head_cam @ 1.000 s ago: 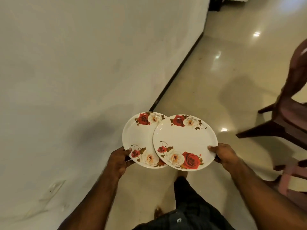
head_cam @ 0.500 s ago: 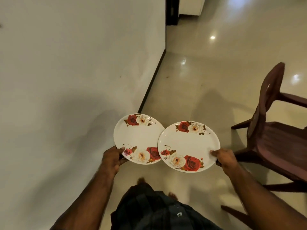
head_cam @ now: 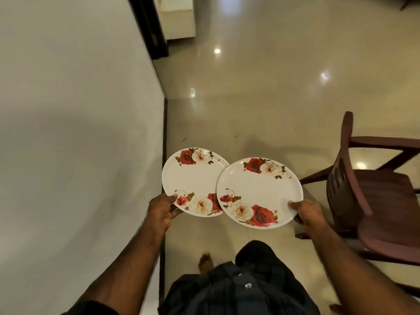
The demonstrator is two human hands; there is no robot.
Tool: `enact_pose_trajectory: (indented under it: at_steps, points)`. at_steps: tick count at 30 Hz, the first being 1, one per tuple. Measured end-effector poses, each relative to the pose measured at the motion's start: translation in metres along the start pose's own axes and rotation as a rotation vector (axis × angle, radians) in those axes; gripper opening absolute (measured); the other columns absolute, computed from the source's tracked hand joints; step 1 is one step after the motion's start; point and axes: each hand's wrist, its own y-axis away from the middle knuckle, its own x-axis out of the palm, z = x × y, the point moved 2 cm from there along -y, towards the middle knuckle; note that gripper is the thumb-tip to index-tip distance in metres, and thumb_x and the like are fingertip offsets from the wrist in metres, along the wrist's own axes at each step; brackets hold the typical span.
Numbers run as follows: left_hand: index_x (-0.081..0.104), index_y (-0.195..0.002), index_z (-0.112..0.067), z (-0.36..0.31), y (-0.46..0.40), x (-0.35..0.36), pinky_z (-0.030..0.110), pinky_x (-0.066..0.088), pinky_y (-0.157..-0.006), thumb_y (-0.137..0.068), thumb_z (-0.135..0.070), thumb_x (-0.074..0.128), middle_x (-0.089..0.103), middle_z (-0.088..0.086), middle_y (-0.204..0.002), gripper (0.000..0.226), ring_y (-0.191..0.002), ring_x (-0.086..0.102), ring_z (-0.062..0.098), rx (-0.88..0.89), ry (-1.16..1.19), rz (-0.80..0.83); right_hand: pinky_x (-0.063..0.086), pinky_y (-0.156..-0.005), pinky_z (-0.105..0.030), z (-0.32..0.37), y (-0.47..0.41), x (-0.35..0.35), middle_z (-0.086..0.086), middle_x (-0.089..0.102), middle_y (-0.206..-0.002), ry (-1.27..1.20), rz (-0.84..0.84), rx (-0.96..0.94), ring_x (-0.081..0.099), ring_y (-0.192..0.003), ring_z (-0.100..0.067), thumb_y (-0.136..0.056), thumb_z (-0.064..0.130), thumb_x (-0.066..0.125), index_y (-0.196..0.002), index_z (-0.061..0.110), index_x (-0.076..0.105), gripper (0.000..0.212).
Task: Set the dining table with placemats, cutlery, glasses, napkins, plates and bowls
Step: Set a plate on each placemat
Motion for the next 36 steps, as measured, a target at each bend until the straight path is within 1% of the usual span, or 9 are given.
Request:
enact_pose_trajectory:
  at_steps: [4, 8, 11, 15, 19, 23, 26, 31, 36]
  points:
    - [0.072, -0.109, -0.006, -0.068, -0.059, 0.07, 0.049, 0.065, -0.074, -0.095, 0.004, 0.068, 0.079, 0.014, -0.104, 0.018, -0.094, 0.078, 0.035, 0.003, -0.078, 0.058, 0.058, -0.069, -0.038, 0.051, -0.042, 0.016, -0.011, 0.07, -0.095, -0.086, -0.033, 0.019, 0.067, -0.085, -0.028, -0.09, 0.002, 0.076, -0.107, 0.007, 0.068, 0.019]
    - [0.07, -0.112, -0.005, -0.122, -0.123, 0.161, 0.044, 0.065, -0.064, -0.095, 0.005, 0.068, 0.079, 0.014, -0.103, 0.02, -0.088, 0.078, 0.032, 0.004, -0.127, 0.069, 0.061, -0.084, -0.046, 0.108, -0.117, 0.028, -0.01, 0.072, -0.099, -0.141, -0.034, 0.053, 0.069, -0.091, -0.03, -0.09, 0.004, 0.076, -0.098, 0.013, 0.067, 0.015]
    - [0.068, -0.115, -0.002, -0.153, -0.146, 0.224, 0.047, 0.064, -0.071, -0.095, 0.007, 0.065, 0.076, 0.015, -0.103, 0.023, -0.091, 0.075, 0.033, 0.01, -0.141, 0.058, 0.061, -0.08, -0.045, 0.152, -0.166, 0.035, -0.018, 0.074, -0.101, -0.141, -0.056, 0.069, 0.071, -0.094, -0.035, -0.089, 0.003, 0.077, -0.107, 0.003, 0.069, 0.02]
    - [0.071, -0.112, -0.005, -0.197, -0.178, 0.301, 0.052, 0.065, -0.078, -0.093, 0.006, 0.069, 0.079, 0.015, -0.108, 0.022, -0.097, 0.077, 0.035, -0.002, -0.163, 0.094, 0.063, -0.082, -0.052, 0.223, -0.217, 0.033, -0.021, 0.074, -0.099, -0.139, -0.063, 0.062, 0.072, -0.091, -0.042, -0.085, 0.003, 0.081, -0.104, 0.0, 0.07, 0.022]
    - [0.07, -0.118, -0.003, -0.24, -0.218, 0.391, 0.058, 0.063, -0.086, -0.093, 0.006, 0.07, 0.078, 0.015, -0.109, 0.026, -0.099, 0.077, 0.037, -0.013, -0.187, 0.116, 0.055, -0.067, -0.043, 0.311, -0.272, 0.012, -0.024, 0.073, -0.09, -0.123, -0.079, 0.009, 0.063, -0.071, -0.032, -0.086, 0.003, 0.077, -0.096, 0.001, 0.073, 0.011]
    - [0.069, -0.115, -0.003, -0.29, -0.273, 0.501, 0.052, 0.064, -0.077, -0.092, 0.008, 0.068, 0.078, 0.017, -0.109, 0.025, -0.097, 0.076, 0.037, -0.013, -0.244, 0.181, 0.053, -0.072, -0.044, 0.377, -0.341, -0.009, -0.029, 0.074, -0.098, -0.179, -0.159, -0.021, 0.066, -0.076, -0.035, -0.085, 0.002, 0.08, -0.088, 0.003, 0.074, 0.007]
    - [0.069, -0.116, -0.003, -0.32, -0.308, 0.586, 0.05, 0.064, -0.075, -0.092, 0.009, 0.066, 0.077, 0.017, -0.109, 0.026, -0.097, 0.075, 0.037, -0.025, -0.311, 0.273, 0.057, -0.075, -0.045, 0.404, -0.381, -0.023, -0.025, 0.074, -0.097, -0.244, -0.234, 0.027, 0.069, -0.081, -0.036, -0.085, 0.002, 0.08, -0.089, 0.005, 0.073, 0.009]
    - [0.07, -0.11, -0.006, -0.364, -0.335, 0.724, 0.044, 0.065, -0.062, -0.093, 0.009, 0.065, 0.079, 0.015, -0.101, 0.023, -0.091, 0.076, 0.036, -0.046, -0.455, 0.433, 0.061, -0.09, -0.057, 0.435, -0.43, -0.046, -0.015, 0.074, -0.096, -0.404, -0.4, 0.171, 0.073, -0.09, -0.038, -0.084, 0.004, 0.083, -0.099, 0.006, 0.07, 0.02]
    - [0.07, -0.116, -0.004, -0.385, -0.33, 0.866, 0.046, 0.064, -0.072, -0.093, 0.008, 0.065, 0.079, 0.017, -0.105, 0.026, -0.095, 0.076, 0.038, -0.039, -0.651, 0.581, 0.062, -0.089, -0.054, 0.441, -0.46, -0.084, -0.012, 0.076, -0.103, -0.605, -0.525, 0.248, 0.073, -0.095, -0.036, -0.083, 0.003, 0.083, -0.112, 0.005, 0.072, 0.031]
